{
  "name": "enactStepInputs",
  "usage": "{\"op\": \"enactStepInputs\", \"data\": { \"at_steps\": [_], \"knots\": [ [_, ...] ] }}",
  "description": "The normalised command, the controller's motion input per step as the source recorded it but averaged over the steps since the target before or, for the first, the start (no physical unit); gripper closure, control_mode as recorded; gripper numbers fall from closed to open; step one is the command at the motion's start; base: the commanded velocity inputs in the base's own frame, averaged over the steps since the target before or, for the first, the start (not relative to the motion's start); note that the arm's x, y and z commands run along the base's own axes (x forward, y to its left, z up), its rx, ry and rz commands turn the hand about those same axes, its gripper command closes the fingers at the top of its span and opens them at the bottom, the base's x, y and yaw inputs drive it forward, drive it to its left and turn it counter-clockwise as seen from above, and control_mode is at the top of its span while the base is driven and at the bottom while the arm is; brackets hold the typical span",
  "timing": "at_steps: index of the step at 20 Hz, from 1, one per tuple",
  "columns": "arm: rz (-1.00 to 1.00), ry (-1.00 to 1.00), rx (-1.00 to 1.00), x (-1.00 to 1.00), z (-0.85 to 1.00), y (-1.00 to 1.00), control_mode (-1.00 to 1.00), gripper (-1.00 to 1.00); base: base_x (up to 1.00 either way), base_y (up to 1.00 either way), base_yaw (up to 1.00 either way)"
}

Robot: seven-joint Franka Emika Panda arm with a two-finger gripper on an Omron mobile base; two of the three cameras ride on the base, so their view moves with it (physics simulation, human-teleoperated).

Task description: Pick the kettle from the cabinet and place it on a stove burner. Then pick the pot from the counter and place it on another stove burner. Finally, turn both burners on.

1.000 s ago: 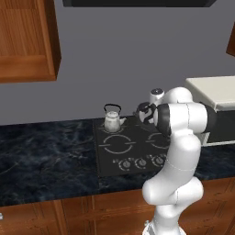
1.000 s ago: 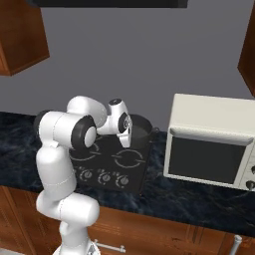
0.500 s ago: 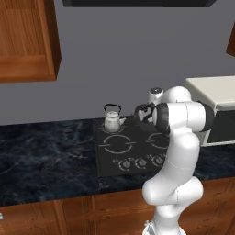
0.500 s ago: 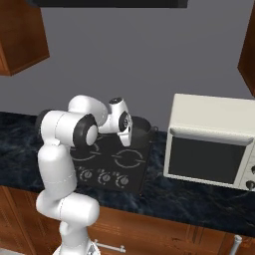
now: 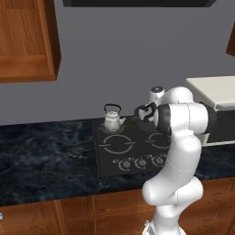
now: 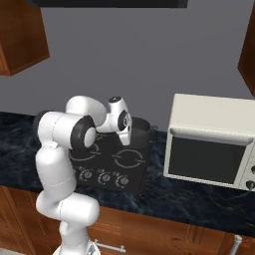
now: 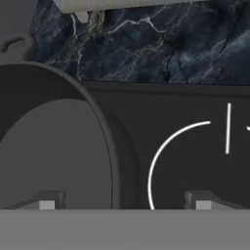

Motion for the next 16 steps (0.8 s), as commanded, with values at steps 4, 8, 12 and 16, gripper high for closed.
{"op": "enactStepInputs", "data": {
  "at_steps": [4,8,12,16],
  "knots": [
    [0.0,-0.08,0.0,-0.31,0.2,0.0,-1.0,-1.0,0.0,0.0,0.0],
    [0.0,-0.07,0.0,-0.33,0.13,0.0,-1.0,-1.0,0.0,0.0,0.0],
    [0.02,-0.07,0.0,-0.28,0.22,0.0,-1.0,-1.0,0.0,0.0,0.0],
    [0.03,-0.09,-0.05,-0.21,0.38,0.01,-1.0,-1.0,0.0,0.0,0.0]
  ]
}}
